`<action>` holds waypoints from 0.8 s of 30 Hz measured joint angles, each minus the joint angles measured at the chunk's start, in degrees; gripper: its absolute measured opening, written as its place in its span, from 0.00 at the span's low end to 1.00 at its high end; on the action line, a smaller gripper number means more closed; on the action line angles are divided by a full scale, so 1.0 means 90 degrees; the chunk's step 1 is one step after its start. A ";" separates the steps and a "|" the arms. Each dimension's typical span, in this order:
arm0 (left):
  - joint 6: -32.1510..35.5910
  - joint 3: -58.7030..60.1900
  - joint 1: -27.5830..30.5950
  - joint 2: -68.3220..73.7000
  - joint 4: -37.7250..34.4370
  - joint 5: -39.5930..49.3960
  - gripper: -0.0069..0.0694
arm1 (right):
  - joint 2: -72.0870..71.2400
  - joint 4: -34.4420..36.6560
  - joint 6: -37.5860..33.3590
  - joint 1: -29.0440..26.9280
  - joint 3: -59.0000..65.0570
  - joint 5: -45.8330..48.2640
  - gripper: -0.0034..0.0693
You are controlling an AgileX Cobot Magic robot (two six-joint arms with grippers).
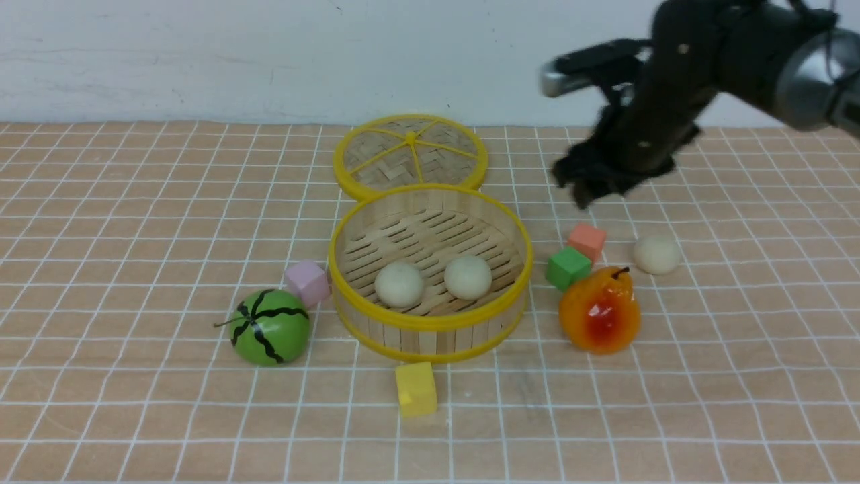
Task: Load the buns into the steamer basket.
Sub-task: Use the right arm to grab a steamed stuffed bun
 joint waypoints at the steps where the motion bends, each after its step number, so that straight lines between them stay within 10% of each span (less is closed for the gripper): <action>1: 0.0000 0.0000 0.0000 0.0000 0.0000 0.0000 0.41 | 0.0037 0.0000 0.0272 -0.0359 0.0000 0.0122 0.58; 24: 0.0000 0.0000 0.0000 0.0000 0.0000 0.0000 0.41 | 0.1357 0.0337 0.0555 -0.1080 0.0000 -0.0909 0.34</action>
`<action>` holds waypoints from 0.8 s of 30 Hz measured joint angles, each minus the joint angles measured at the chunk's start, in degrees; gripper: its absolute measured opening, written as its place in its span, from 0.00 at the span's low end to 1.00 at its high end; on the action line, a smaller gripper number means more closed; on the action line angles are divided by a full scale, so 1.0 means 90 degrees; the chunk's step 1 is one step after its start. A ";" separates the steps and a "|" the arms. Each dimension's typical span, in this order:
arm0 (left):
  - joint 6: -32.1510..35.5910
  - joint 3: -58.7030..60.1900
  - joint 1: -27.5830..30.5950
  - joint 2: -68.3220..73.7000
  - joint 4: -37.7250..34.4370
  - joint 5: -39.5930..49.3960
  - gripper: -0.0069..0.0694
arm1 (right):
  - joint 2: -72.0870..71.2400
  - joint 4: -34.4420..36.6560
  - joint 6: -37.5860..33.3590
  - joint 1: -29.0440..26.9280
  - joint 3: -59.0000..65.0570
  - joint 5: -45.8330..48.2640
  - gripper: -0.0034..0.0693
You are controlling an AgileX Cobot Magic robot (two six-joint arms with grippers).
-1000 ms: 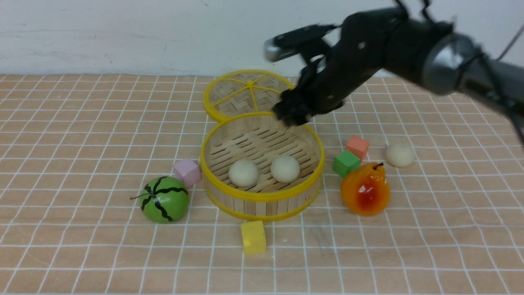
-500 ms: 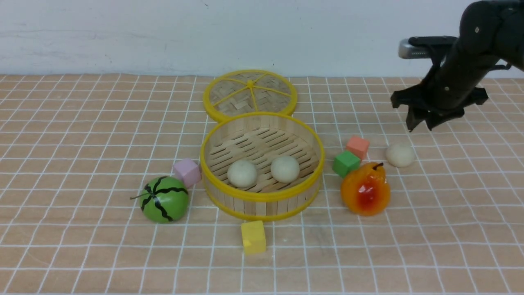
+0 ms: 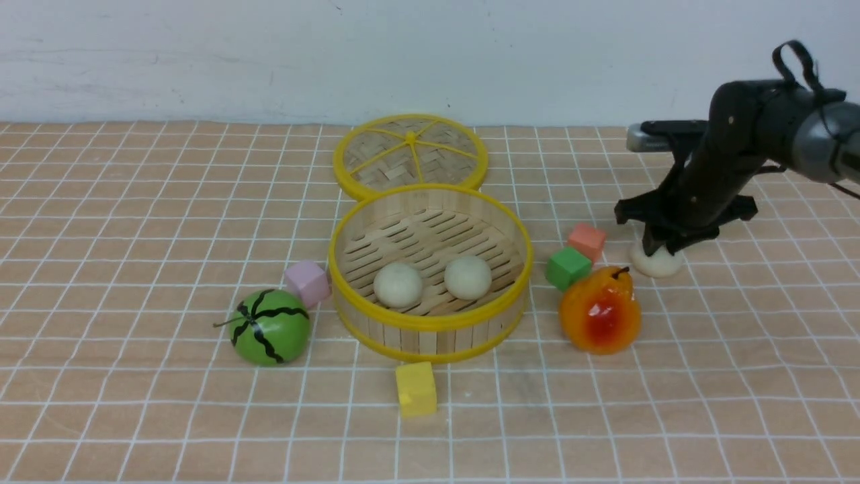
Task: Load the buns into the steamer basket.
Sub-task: Use the right arm to grab a steamed stuffed bun, then use the right arm to put the steamed stuffed bun into the steamer
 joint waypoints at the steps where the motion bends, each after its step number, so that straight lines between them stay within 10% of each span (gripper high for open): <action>1: 0.0000 0.0000 0.0000 0.0000 0.0000 0.0000 0.40 | 0.0000 -0.0017 0.0000 0.0000 0.0000 -0.0027 0.31; 6: 0.0000 0.0000 0.0000 0.0000 0.0000 0.0000 0.40 | -0.0152 0.0271 -0.0120 0.0005 0.0000 -0.0035 0.07; 24: 0.0000 0.0000 0.0000 0.0000 0.0000 0.0000 0.40 | -0.0562 0.3571 -0.3500 0.1582 -0.0006 -0.1242 0.06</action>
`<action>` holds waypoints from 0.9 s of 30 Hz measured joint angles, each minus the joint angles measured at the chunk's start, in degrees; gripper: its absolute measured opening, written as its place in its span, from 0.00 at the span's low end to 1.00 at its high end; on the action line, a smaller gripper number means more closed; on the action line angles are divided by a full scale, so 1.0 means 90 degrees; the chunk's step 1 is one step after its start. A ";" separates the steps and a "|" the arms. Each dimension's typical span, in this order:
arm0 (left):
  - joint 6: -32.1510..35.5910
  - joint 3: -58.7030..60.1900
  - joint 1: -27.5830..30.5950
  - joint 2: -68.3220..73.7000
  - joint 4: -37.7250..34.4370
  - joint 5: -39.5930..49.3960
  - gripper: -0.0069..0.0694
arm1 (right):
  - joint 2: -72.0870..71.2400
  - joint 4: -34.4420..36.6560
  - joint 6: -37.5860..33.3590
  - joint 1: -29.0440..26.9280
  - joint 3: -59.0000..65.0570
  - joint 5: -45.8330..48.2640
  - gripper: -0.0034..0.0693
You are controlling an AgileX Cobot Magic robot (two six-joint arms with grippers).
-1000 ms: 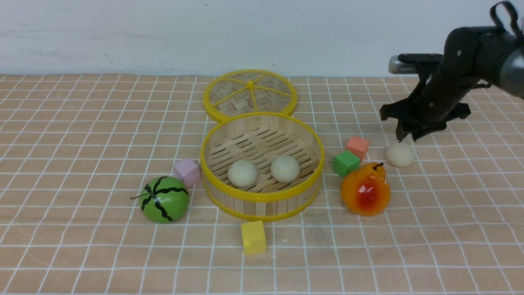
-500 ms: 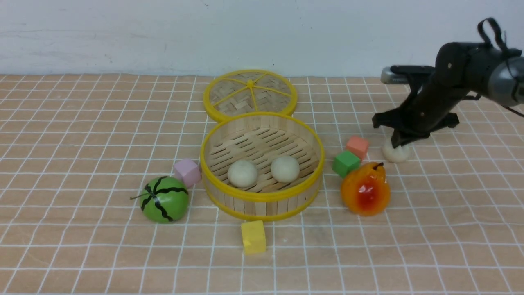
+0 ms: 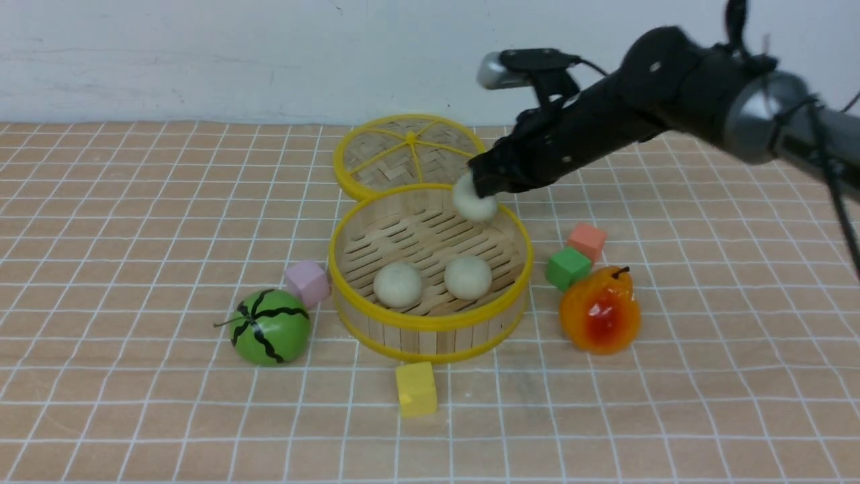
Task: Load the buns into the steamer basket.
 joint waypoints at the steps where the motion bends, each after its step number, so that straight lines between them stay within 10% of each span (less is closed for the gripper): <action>1: 0.0000 0.0000 0.0000 0.0000 0.0000 0.0000 0.40 | 0.0114 0.0012 -0.0052 0.0061 0.0000 -0.0209 0.06; 9: 0.0000 0.0000 0.0000 0.0000 0.0000 0.0000 0.40 | 0.0746 0.0000 -0.0081 0.0200 0.0000 -0.1032 0.20; 13: 0.0000 0.0000 0.0000 0.0000 0.0000 0.0000 0.40 | 0.0660 -0.0026 -0.0061 0.0194 0.0005 -0.0842 0.44; 21: 0.0000 0.0000 0.0000 0.0000 0.0000 0.0000 0.40 | -0.0468 -0.0696 0.0653 -0.0142 0.0005 0.0841 0.79; 27: 0.0000 0.0000 0.0000 0.0000 0.0000 0.0000 0.40 | -0.1970 -0.1889 0.1836 -0.0929 0.0065 0.2317 0.81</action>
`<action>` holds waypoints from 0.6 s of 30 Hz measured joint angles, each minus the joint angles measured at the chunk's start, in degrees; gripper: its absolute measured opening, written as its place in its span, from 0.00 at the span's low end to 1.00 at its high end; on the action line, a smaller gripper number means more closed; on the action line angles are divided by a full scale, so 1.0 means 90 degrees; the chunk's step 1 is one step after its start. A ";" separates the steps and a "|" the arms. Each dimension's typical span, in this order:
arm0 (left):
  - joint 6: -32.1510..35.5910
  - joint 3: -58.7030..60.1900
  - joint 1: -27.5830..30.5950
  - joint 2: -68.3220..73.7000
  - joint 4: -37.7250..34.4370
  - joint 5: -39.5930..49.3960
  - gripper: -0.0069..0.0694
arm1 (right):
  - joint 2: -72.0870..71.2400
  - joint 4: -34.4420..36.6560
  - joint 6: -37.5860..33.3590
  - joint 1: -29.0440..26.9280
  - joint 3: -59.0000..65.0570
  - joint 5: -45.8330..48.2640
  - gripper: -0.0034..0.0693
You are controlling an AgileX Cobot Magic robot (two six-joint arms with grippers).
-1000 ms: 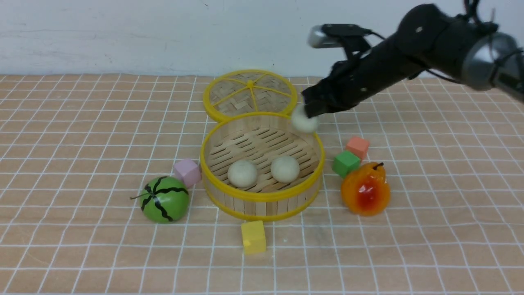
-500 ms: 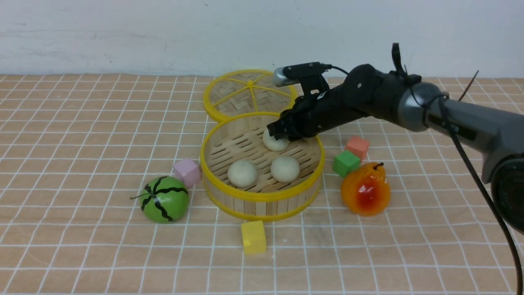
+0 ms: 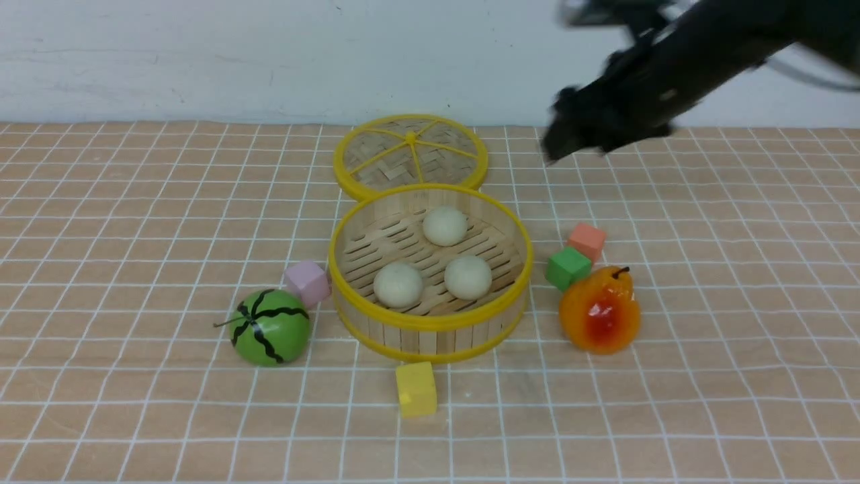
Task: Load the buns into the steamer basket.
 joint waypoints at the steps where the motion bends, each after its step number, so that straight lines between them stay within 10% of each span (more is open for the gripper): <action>1: 0.0000 0.0000 0.0000 0.0000 0.0000 0.0000 0.40 | -0.0296 -0.0151 0.0094 -0.0143 0.0070 0.0106 0.80; 10: 0.0000 0.0000 0.0000 0.0000 0.0000 0.0000 0.40 | -0.3055 -0.0685 0.0364 -0.0857 0.2388 -0.0102 0.59; 18: 0.0000 0.0000 0.0000 0.0000 0.0000 0.0000 0.40 | -0.6713 -0.0494 0.0382 -0.0899 0.6750 -0.1934 0.06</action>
